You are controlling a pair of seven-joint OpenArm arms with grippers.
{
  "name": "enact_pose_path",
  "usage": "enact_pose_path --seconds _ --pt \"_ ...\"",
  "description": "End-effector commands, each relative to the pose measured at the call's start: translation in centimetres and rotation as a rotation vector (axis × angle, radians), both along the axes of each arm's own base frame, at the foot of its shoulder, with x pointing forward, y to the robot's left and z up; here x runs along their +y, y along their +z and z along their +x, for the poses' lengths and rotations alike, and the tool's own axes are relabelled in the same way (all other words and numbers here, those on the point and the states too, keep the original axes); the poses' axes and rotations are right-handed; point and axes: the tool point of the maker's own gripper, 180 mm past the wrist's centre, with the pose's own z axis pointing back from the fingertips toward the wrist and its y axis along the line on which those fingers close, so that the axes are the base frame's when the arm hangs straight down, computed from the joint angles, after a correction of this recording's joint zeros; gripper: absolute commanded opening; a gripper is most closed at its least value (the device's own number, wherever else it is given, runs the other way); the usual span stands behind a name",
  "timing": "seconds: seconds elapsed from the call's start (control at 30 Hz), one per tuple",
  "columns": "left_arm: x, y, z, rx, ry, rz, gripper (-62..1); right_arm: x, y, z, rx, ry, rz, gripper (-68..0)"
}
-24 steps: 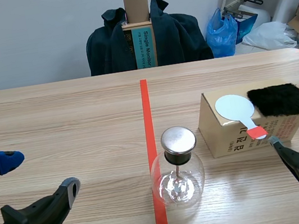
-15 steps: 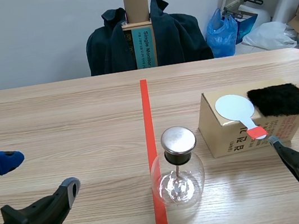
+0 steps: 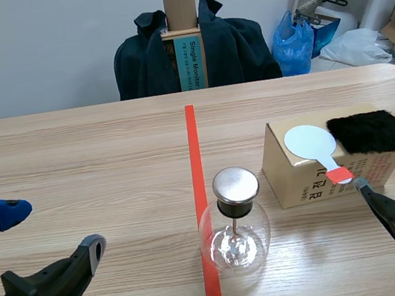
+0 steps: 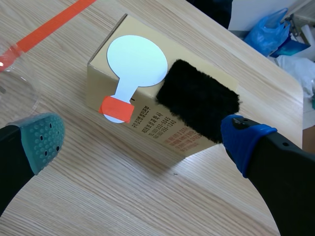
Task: Do the electroscope experiment.
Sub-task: 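Pick up the white charging plate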
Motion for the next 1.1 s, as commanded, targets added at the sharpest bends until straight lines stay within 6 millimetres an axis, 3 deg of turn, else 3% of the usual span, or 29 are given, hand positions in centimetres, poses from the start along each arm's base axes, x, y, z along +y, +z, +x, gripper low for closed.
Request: enact_pose_path --seconds 0.0,0.3,0.5,0.67,0.83,1.07 --pt "-0.3 0.5 0.1 -0.015 0.003 -0.022 1.4 0.1 1.0 0.5 -0.046 0.016 -0.026 0.4" --pt "-0.3 0.5 0.1 -0.016 0.003 -0.022 1.4 0.0 0.5 0.3 -0.057 0.06 -0.146 0.4" --pt "-0.3 0.5 0.1 -0.016 0.003 -0.022 1.4 -1.4 -1.6 -0.5 -0.022 0.153 -0.491 0.4" --pt "-0.3 0.5 0.1 -0.015 0.003 -0.022 1.4 -4.2 -3.2 -1.4 0.031 0.159 -0.817 0.4" --pt "-0.3 0.5 0.1 -0.016 0.003 -0.022 1.4 -4.5 -3.4 -0.7 -0.108 0.139 -1.043 0.4" --pt "-0.3 0.5 0.1 -0.016 0.003 -0.022 1.4 -2.9 -4.8 1.4 -0.31 0.096 -1.115 0.4"
